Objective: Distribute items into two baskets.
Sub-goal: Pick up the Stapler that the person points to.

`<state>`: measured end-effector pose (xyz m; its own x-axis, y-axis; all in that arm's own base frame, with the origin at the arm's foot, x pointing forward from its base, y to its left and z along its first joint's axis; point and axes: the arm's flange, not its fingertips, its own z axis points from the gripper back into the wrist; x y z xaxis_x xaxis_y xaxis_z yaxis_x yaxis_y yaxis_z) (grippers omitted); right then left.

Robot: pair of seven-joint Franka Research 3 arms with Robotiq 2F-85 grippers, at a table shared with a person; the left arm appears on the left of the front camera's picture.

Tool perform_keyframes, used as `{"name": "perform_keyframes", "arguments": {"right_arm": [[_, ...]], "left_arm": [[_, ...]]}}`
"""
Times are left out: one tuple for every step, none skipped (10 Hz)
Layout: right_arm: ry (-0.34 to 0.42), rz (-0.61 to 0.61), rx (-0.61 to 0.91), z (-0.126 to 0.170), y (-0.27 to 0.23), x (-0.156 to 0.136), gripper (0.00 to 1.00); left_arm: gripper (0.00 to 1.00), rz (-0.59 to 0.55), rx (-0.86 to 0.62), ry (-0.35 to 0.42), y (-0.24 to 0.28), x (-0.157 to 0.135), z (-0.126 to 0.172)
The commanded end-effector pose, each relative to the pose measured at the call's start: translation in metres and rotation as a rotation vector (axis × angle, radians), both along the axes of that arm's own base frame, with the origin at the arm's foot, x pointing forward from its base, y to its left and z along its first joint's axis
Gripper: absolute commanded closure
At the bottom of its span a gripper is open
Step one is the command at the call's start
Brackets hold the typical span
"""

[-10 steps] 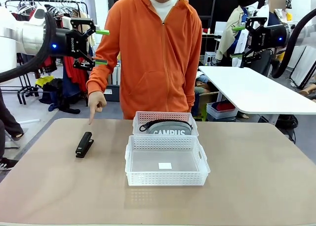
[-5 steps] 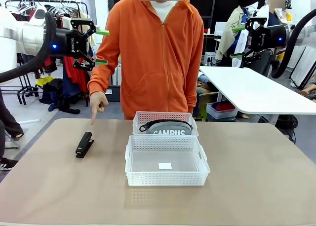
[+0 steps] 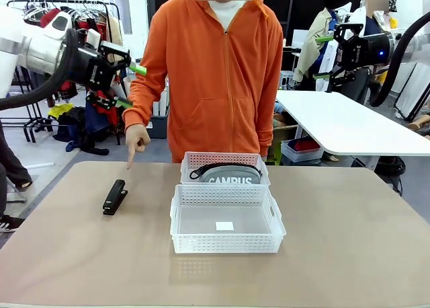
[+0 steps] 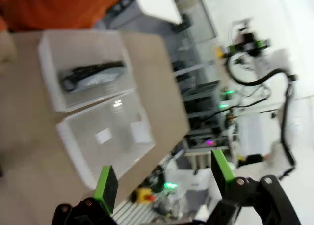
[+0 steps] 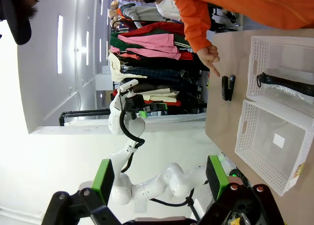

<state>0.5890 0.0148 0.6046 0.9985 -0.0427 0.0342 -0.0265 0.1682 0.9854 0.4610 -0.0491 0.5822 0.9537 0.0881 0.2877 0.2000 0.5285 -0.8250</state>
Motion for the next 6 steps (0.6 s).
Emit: {"name": "perform_keyframes", "arguments": {"right_arm": [[-0.001,-0.003,0.012,0.003,0.000,0.000,0.00],[-0.001,-0.003,0.012,0.003,0.000,0.000,0.00],[-0.001,-0.003,0.012,0.003,0.000,0.000,0.00],[-0.001,-0.003,0.012,0.003,0.000,0.000,0.00],[-0.001,-0.003,0.012,0.003,0.000,0.000,0.00],[-0.001,-0.003,0.012,0.003,0.000,0.000,0.00]], "left_arm": [[0.00,0.014,0.208,0.005,0.000,0.001,-0.001],[0.00,0.017,0.281,0.008,-0.001,0.000,-0.007],[0.00,0.023,0.340,0.001,0.000,0.001,-0.012],[0.00,0.033,0.383,0.013,-0.001,0.002,-0.019],[0.00,0.032,0.416,0.032,0.001,0.004,-0.025],[0.00,0.035,0.446,0.035,0.001,0.005,-0.032]]}}
